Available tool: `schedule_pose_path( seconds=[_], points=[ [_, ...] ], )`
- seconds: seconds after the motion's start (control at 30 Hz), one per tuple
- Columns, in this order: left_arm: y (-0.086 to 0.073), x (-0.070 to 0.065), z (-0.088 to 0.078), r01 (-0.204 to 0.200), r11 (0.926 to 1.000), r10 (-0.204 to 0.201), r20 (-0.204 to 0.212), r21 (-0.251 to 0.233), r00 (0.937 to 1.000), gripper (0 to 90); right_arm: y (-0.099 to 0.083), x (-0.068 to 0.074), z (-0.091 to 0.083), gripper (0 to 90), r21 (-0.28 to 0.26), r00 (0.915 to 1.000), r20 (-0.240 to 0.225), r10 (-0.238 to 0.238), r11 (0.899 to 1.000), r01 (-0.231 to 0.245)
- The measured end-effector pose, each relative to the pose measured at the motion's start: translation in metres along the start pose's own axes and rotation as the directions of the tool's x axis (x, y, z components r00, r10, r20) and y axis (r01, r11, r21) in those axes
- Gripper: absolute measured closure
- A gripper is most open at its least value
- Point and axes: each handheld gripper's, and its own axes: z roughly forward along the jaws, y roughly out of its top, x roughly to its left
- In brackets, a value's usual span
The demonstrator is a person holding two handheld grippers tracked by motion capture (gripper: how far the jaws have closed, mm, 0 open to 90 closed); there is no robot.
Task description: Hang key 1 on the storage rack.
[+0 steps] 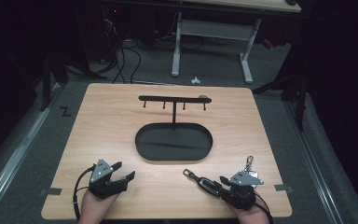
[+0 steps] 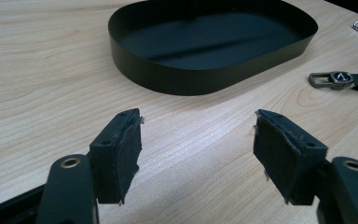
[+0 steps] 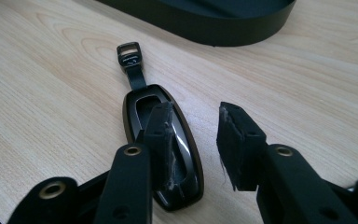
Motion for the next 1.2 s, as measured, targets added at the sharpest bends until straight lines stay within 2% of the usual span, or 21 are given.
schedule_pose_path(
  seconds=[0.1, 0.13, 0.2, 0.27, 0.3, 0.37, 0.4, 0.43, 0.47, 0.5, 0.63, 0.73, 0.77, 0.8, 0.83, 0.97, 1.0, 1.03, 1.13, 1.2],
  points=[
    [0.002, 0.001, -0.001, 0.014, 0.9999, -0.014, 0.008, -0.007, 0.9999, 32.5, 0.008, -0.001, 0.005, 63.1, 0.052, 1.0, -0.004, -0.004, 0.999, 0.005],
    [0.002, 0.001, -0.001, 0.014, 0.9999, -0.014, 0.008, -0.007, 0.9999, 32.4, 0.008, -0.001, 0.005, 63.1, 0.052, 1.0, -0.004, -0.004, 0.999, 0.005],
    [0.003, 0.002, -0.004, 0.021, 0.9997, -0.021, 0.018, -0.013, 0.9996, 32.3, 0.016, 0.004, 0.011, 61.9, 0.114, 0.9993, 0.0, -0.038, 0.993, 0.038],
    [0.003, 0.003, -0.004, 0.024, 0.9996, -0.023, 0.021, -0.014, 0.9995, 32.0, 0.022, 0.007, 0.013, 58.6, 0.15, 0.998, -0.006, -0.063, 0.987, 0.063],
    [0.003, 0.003, -0.005, 0.031, 0.9993, -0.031, 0.025, -0.018, 0.9992, 32.0, 0.022, 0.007, 0.013, 58.6, 0.15, 0.998, -0.006, -0.063, 0.987, 0.063],
    [0.002, 0.003, -0.005, 0.037, 0.9992, -0.036, 0.033, -0.012, 0.9988, 31.5, 0.03, 0.011, 0.015, 56.9, 0.194, 0.9945, -0.028, -0.101, 0.975, 0.105],
    [0.002, 0.003, -0.004, 0.029, 0.9995, -0.029, 0.04, -0.009, 0.9988, 29.3, 0.037, 0.014, 0.017, 53.3, 0.233, 0.9898, -0.041, -0.136, 0.962, 0.142],
    [0.002, 0.002, -0.004, 0.015, 0.9999, -0.015, 0.039, -0.006, 0.9991, 27.6, 0.04, 0.015, 0.018, 52.6, 0.251, 0.9883, -0.045, -0.145, 0.956, 0.152],
    [0.002, 0.002, -0.004, 0.015, 0.9999, -0.015, 0.039, -0.006, 0.9991, 26.3, 0.04, 0.015, 0.018, 52.6, 0.251, 0.9883, -0.045, -0.145, 0.956, 0.152],
    [0.003, 0.0, -0.004, -0.009, 0.9999, 0.009, 0.041, -0.007, 0.9991, 26.1, 0.048, 0.017, 0.02, 52.7, 0.292, 0.9838, -0.053, -0.171, 0.939, 0.179],
    [0.004, -0.001, -0.006, -0.019, 0.9997, 0.02, 0.051, -0.013, 0.9985, 26.4, 0.06, 0.016, 0.025, 52.6, 0.362, 0.9841, -0.064, -0.165, 0.915, 0.177],
    [0.004, -0.001, -0.005, -0.027, 0.9996, 0.027, 0.052, -0.006, 0.9983, 25.8, 0.069, 0.015, 0.03, 52.1, 0.435, 0.9823, -0.085, -0.167, 0.881, 0.187],
    [0.004, -0.001, -0.005, -0.026, 0.9997, 0.026, 0.058, -0.001, 0.998, 25.6, 0.072, 0.015, 0.031, 52.0, 0.459, 0.9804, -0.095, -0.173, 0.866, 0.197],
    [0.004, -0.001, -0.005, -0.026, 0.9997, 0.026, 0.058, -0.001, 0.998, 25.4, 0.072, 0.015, 0.031, 52.0, 0.459, 0.9804, -0.095, -0.173, 0.866, 0.197],
    [0.005, -0.001, -0.004, -0.031, 0.9995, 0.031, 0.058, 0.005, 0.9978, 25.1, 0.079, 0.016, 0.034, 50.3, 0.5, 0.9765, -0.107, -0.187, 0.839, 0.215],
    [0.005, -0.003, -0.003, -0.051, 0.9987, 0.051, 0.044, 0.005, 0.9977, 22.6, 0.087, 0.017, 0.038, 47.3, 0.553, 0.9731, -0.115, -0.2, 0.801, 0.23],
    [0.005, -0.003, -0.003, -0.055, 0.9985, 0.055, 0.042, 0.003, 0.9976, 22.6, 0.087, 0.017, 0.038, 47.3, 0.553, 0.9731, -0.115, -0.2, 0.801, 0.23],
    [0.005, -0.004, -0.003, -0.059, 0.9982, 0.059, 0.038, 0.0, 0.9975, 22.1, 0.092, 0.018, 0.042, 45.4, 0.585, 0.9727, -0.113, -0.202, 0.778, 0.23],
    [0.004, -0.006, -0.003, -0.072, 0.9974, 0.072, 0.031, 0.001, 0.9969, 23.1, 0.096, 0.02, 0.047, 44.1, 0.607, 0.9697, -0.12, -0.213, 0.757, 0.241],
    [0.004, -0.006, -0.002, -0.08, 0.9967, 0.08, 0.039, 0.007, 0.996, 23.5, 0.099, 0.021, 0.05, 44.2, 0.612, 0.9652, -0.128, -0.228, 0.748, 0.258]
  ],
)
